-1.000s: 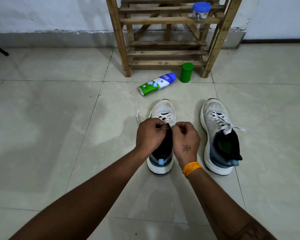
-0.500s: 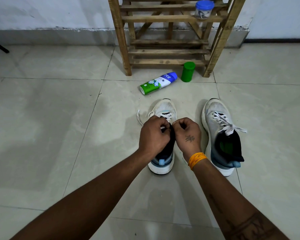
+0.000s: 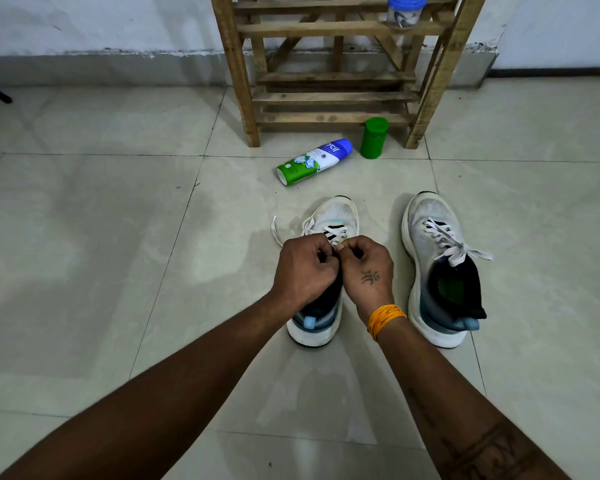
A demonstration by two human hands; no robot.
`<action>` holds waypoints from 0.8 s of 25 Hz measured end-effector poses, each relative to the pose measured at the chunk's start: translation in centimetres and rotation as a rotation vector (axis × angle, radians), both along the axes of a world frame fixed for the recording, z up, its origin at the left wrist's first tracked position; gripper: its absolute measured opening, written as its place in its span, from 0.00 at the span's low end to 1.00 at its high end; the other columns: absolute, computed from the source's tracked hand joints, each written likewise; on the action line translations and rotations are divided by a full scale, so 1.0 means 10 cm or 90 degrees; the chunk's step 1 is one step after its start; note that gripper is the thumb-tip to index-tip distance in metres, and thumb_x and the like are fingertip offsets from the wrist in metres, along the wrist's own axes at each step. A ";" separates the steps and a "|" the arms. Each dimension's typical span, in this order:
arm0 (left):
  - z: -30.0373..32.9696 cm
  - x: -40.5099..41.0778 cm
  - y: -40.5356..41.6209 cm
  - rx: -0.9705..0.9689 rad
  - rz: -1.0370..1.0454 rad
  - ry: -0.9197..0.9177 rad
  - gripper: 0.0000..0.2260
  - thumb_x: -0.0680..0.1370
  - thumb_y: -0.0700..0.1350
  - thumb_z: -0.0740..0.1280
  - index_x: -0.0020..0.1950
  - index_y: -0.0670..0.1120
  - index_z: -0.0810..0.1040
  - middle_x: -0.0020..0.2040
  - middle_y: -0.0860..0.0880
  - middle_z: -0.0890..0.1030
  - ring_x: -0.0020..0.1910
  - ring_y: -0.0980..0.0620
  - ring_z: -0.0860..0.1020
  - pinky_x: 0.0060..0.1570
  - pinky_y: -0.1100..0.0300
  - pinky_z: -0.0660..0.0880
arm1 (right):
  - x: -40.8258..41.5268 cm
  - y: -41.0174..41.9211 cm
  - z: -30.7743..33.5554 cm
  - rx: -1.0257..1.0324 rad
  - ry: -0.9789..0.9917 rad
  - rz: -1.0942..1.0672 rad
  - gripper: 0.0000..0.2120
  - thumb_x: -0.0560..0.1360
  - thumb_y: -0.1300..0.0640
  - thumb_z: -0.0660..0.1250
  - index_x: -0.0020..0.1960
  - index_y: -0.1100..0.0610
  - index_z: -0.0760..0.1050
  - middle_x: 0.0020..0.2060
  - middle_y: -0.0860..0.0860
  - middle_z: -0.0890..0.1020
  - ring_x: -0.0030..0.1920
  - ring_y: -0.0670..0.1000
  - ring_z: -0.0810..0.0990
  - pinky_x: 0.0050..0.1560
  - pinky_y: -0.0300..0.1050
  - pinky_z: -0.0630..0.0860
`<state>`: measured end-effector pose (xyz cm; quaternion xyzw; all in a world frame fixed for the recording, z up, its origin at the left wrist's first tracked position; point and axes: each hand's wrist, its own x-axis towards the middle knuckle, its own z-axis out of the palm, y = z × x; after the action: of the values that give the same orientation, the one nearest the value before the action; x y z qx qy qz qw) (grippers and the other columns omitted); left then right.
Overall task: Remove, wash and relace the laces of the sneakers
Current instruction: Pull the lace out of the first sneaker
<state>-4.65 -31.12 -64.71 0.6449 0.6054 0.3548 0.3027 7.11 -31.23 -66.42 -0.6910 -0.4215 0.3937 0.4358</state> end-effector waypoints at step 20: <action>-0.04 0.02 0.06 0.082 0.000 0.084 0.05 0.70 0.42 0.66 0.40 0.44 0.82 0.37 0.51 0.83 0.39 0.52 0.80 0.41 0.52 0.77 | -0.01 -0.07 0.01 -0.009 0.143 -0.023 0.04 0.72 0.55 0.70 0.38 0.53 0.82 0.34 0.50 0.84 0.37 0.50 0.79 0.47 0.58 0.81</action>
<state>-4.50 -30.49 -65.10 0.6852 0.5997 0.3499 0.2202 6.97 -31.98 -66.28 -0.6533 -0.3546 0.4633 0.4825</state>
